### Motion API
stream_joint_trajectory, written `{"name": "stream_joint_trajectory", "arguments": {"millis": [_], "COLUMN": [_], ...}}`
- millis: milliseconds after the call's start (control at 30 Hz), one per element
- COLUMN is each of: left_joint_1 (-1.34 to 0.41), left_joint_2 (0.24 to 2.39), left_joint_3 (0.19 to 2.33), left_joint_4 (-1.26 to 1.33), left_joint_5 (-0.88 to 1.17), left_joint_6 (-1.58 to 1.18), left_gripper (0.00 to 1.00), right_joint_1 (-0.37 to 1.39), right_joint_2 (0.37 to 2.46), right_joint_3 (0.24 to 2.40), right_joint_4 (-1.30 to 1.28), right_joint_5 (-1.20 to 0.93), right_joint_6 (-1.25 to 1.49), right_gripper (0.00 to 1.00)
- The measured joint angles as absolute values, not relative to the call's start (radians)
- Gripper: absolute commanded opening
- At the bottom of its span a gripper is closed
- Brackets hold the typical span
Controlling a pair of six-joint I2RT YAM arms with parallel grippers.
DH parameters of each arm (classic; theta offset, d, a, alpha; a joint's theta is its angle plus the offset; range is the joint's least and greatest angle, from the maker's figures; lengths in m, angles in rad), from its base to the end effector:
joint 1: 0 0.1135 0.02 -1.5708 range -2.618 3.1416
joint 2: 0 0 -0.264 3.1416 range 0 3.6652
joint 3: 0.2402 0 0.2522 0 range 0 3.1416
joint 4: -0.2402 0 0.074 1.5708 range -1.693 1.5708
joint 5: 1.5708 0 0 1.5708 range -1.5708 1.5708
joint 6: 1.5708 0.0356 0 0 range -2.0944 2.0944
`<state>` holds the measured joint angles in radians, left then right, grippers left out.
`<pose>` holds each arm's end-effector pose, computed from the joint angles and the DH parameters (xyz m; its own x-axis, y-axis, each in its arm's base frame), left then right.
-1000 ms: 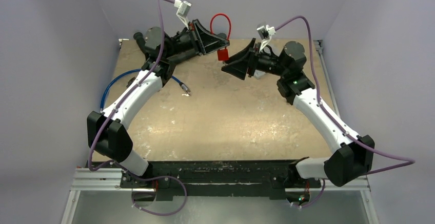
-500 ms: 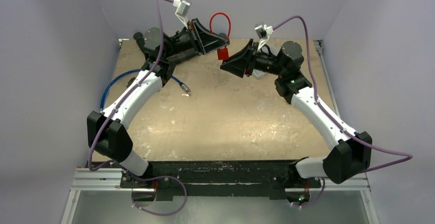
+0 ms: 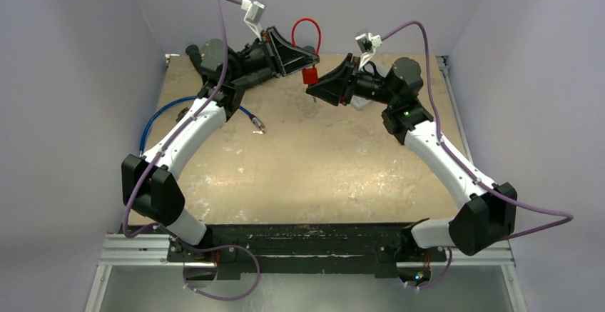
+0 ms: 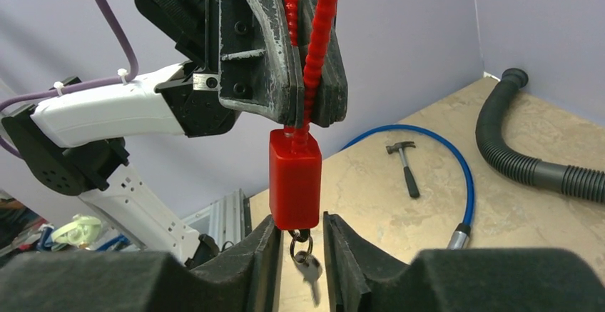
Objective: Lock with the key
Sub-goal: Lock the lock.
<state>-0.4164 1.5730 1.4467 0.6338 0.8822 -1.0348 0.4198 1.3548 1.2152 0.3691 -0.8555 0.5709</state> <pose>0.3141 -0.1690 0.4531 -0.5246 -0.3654 -0.7690 0.8286 -0.0116 -0.5598 0.2713 0.1505 0.4188 -0.3324 0.2398 -0.9122 -0.9020 0.2017 0.3817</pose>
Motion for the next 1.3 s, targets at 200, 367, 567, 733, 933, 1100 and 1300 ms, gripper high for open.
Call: {"name": "stream_joint_trajectory", "arguments": {"millis": [200,367,567,733,933,1100,1300], "left_joint_1": [-0.416,-0.416,-0.417,-0.418,-0.418,-0.418,-0.418], "left_joint_2": [1.575,1.575,1.575,1.576,1.615,1.655,1.669], "left_joint_3": [1.444,1.442,1.424,1.422,1.423,1.446,1.464], "left_joint_4": [0.635,0.635,0.641,0.663,0.706,0.736,0.745], "left_joint_5": [0.881,0.873,0.847,0.844,0.860,0.872,0.876], "left_joint_6": [-1.037,-1.031,-1.028,-1.029,-1.034,-1.042,-1.048], "left_gripper": [0.00,0.00,0.00,0.00,0.00,0.00,0.00], "right_joint_1": [0.420,0.420,0.420,0.420,0.418,0.413,0.411], "right_joint_2": [1.355,1.355,1.355,1.355,1.355,1.355,1.350], "right_joint_3": [1.215,1.215,1.215,1.211,1.169,1.151,1.136], "right_joint_4": [0.373,0.369,0.352,0.362,0.403,0.413,0.435], "right_joint_5": [-0.857,-0.854,-0.849,-0.847,-0.839,-0.820,-0.799], "right_joint_6": [0.576,0.574,0.573,0.576,0.603,0.615,0.622], "right_gripper": [0.13,0.03,0.00,0.00,0.00,0.00,0.00]}}
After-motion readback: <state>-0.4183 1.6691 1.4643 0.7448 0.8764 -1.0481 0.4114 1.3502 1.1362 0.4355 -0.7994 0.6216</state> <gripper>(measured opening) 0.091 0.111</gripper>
